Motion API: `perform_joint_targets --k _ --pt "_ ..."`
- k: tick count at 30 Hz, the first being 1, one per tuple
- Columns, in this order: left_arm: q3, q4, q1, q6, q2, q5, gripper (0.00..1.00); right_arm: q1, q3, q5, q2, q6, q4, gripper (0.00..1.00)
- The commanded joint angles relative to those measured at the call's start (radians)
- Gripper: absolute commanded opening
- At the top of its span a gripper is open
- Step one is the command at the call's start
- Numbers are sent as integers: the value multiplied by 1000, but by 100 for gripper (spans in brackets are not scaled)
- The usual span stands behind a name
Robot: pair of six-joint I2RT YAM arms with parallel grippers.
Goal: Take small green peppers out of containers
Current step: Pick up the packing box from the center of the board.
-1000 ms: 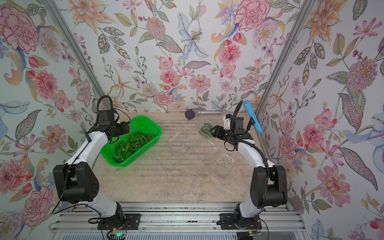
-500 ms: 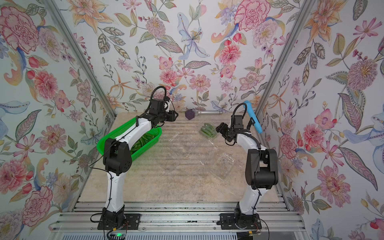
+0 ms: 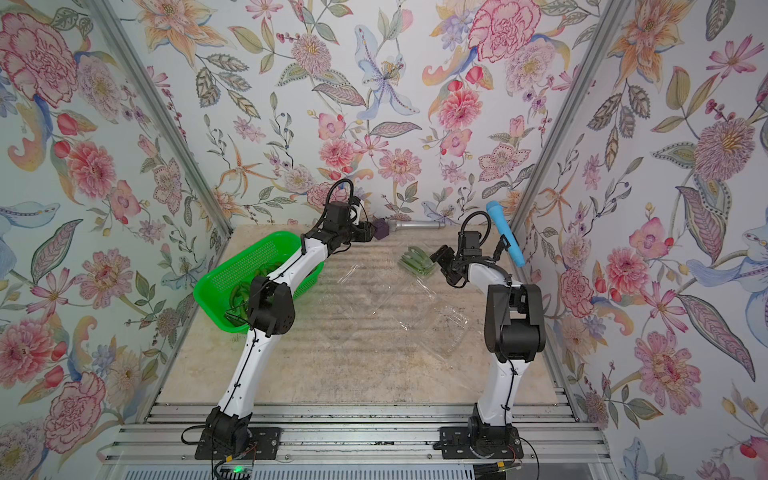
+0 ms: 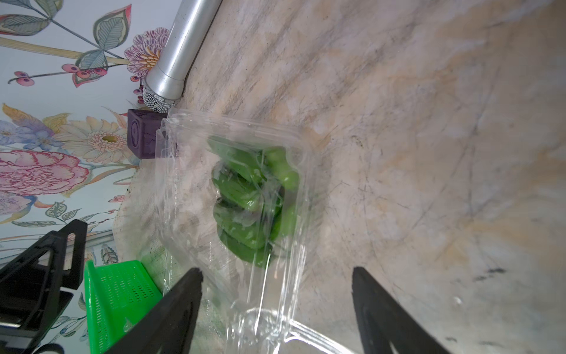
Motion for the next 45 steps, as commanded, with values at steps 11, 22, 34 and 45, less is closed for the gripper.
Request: perform_joint_targets --k 11,22,34,45 --pt "14 65 -25 -76 94 143 55 62 192 -110 170 -40 -11 79" --pt "-52 124 -5 -78 81 182 56 115 281 -136 241 -75 -9 78" --pt "-37 357 7 -216 147 223 59 98 163 8 156 -35 17 80" --pt "-26 485 9 -291 201 239 60 62 184 1 188 -34 173 82"
